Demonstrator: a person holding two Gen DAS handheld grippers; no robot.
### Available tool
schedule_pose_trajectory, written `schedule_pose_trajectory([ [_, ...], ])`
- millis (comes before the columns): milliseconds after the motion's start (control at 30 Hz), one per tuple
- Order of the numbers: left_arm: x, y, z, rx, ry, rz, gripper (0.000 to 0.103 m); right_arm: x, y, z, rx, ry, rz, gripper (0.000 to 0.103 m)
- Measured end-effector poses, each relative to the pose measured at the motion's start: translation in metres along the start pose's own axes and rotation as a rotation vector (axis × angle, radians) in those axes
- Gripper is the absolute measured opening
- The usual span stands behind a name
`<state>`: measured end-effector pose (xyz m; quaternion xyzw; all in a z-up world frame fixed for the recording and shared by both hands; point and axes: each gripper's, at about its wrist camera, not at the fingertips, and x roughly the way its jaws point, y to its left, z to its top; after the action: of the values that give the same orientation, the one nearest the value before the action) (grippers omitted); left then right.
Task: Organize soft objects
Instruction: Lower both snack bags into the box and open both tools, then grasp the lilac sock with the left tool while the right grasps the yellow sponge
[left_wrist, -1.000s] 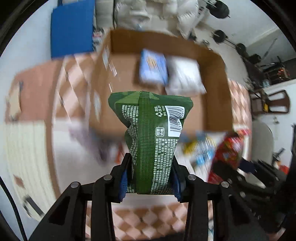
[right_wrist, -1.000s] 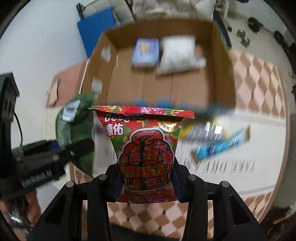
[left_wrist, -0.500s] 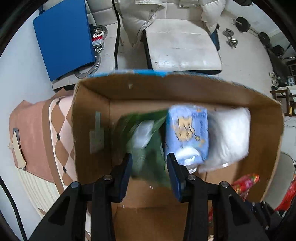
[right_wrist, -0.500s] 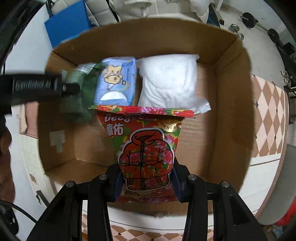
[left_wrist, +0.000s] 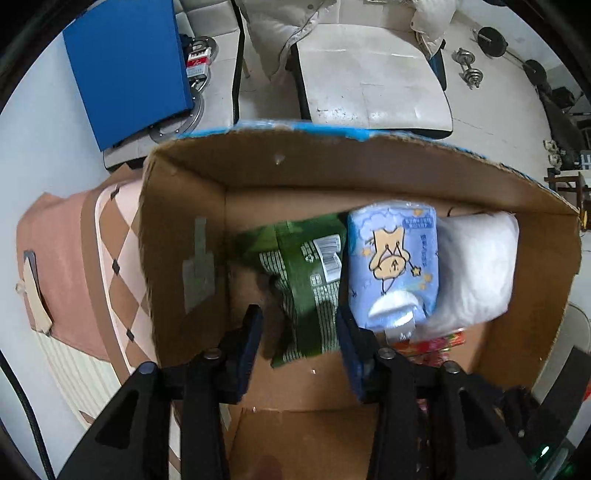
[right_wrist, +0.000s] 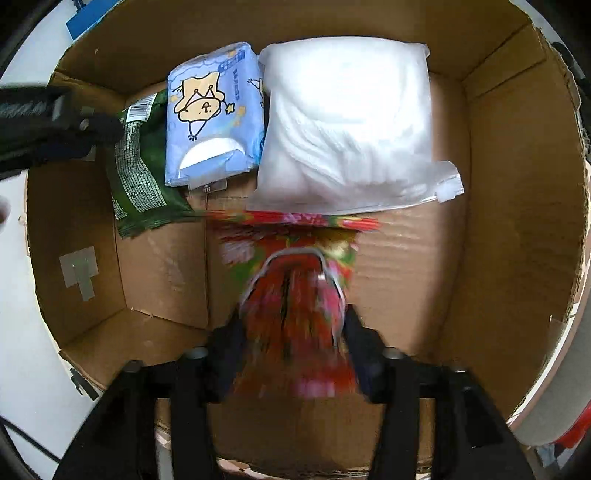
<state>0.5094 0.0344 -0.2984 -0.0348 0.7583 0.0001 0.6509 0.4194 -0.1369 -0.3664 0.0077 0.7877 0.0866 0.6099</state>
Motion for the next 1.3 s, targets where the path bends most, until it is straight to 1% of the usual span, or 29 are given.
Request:
schedule_pose_trajectory([
  [33, -0.005, 0.001, -0.005, 0.002, -0.016, -0.008, 0.052, -0.004, 0.000, -0.001, 0.000, -0.009, -0.002, 0.089],
  [67, -0.010, 0.002, -0.008, 0.005, -0.029, -0.008, 0.071, -0.008, 0.000, -0.002, 0.001, -0.023, -0.003, 0.094],
  [133, -0.024, 0.003, -0.017, 0.006, -0.071, -0.019, 0.093, -0.020, 0.000, -0.006, 0.004, -0.043, -0.005, 0.095],
  [167, -0.033, 0.004, -0.023, 0.006, -0.090, -0.028, 0.096, -0.027, 0.000, -0.008, 0.007, -0.057, -0.002, 0.095],
  [200, -0.043, 0.005, -0.031, 0.004, -0.116, -0.037, 0.097, -0.035, 0.000, -0.010, 0.009, -0.076, 0.001, 0.096],
  [233, -0.049, 0.006, -0.036, 0.005, -0.135, -0.040, 0.098, -0.040, 0.000, -0.012, 0.010, -0.089, -0.002, 0.101],
  [267, -0.059, 0.006, -0.044, 0.009, -0.162, -0.040, 0.098, -0.050, 0.000, -0.017, 0.014, -0.119, -0.013, 0.103],
  [367, -0.086, 0.007, -0.074, 0.018, -0.236, -0.031, 0.099, -0.074, 0.001, -0.033, 0.014, -0.192, -0.034, 0.103],
  [400, -0.095, 0.009, -0.088, 0.012, -0.260, -0.033, 0.099, -0.080, 0.001, -0.036, 0.013, -0.205, -0.037, 0.103],
  [467, -0.103, 0.016, -0.110, -0.006, -0.301, -0.023, 0.099, -0.094, 0.000, -0.053, 0.013, -0.246, -0.029, 0.103],
  [533, -0.108, 0.027, -0.141, -0.055, -0.350, 0.019, 0.099, -0.107, -0.006, -0.074, 0.039, -0.285, -0.013, 0.103],
  [600, -0.100, 0.043, -0.171, -0.130, -0.376, 0.071, 0.099, -0.115, -0.021, -0.107, 0.100, -0.338, 0.030, 0.103],
  [633, -0.092, 0.052, -0.182, -0.162, -0.372, 0.080, 0.099, -0.115, -0.032, -0.122, 0.131, -0.349, 0.057, 0.103],
  [700, -0.071, 0.069, -0.196, -0.222, -0.336, 0.063, 0.099, -0.108, -0.052, -0.146, 0.201, -0.362, 0.109, 0.103],
  [767, -0.039, 0.084, -0.205, -0.277, -0.264, 0.013, 0.097, -0.093, -0.075, -0.173, 0.313, -0.371, 0.176, 0.103],
  [800, -0.026, 0.089, -0.207, -0.295, -0.233, -0.008, 0.093, -0.085, -0.084, -0.182, 0.359, -0.371, 0.208, 0.103],
  [833, -0.010, 0.093, -0.208, -0.313, -0.202, -0.025, 0.076, -0.073, -0.098, -0.193, 0.426, -0.364, 0.252, 0.103],
  [867, 0.001, 0.095, -0.207, -0.322, -0.179, -0.032, 0.063, -0.063, -0.104, -0.197, 0.463, -0.356, 0.275, 0.103],
  [900, 0.014, 0.097, -0.205, -0.330, -0.149, -0.039, 0.062, -0.051, -0.112, -0.199, 0.502, -0.340, 0.303, 0.099],
  [933, 0.020, 0.097, -0.205, -0.333, -0.139, -0.047, 0.062, -0.040, -0.116, -0.199, 0.528, -0.326, 0.318, 0.093],
  [967, 0.025, 0.097, -0.204, -0.340, -0.135, -0.052, 0.062, -0.031, -0.119, -0.197, 0.547, -0.317, 0.316, 0.090],
  [1033, 0.035, 0.099, -0.203, -0.360, -0.126, -0.071, 0.062, -0.015, -0.122, -0.188, 0.574, -0.308, 0.286, 0.077],
  [1100, 0.041, 0.101, -0.200, -0.375, -0.111, -0.094, 0.063, 0.001, -0.122, -0.181, 0.601, -0.293, 0.255, 0.076],
  [1133, 0.044, 0.102, -0.199, -0.381, -0.107, -0.097, 0.064, 0.009, -0.121, -0.178, 0.619, -0.283, 0.252, 0.074],
  [1300, 0.055, 0.106, -0.194, -0.391, -0.089, -0.088, 0.064, 0.034, -0.118, -0.166, 0.672, -0.262, 0.242, 0.073],
])
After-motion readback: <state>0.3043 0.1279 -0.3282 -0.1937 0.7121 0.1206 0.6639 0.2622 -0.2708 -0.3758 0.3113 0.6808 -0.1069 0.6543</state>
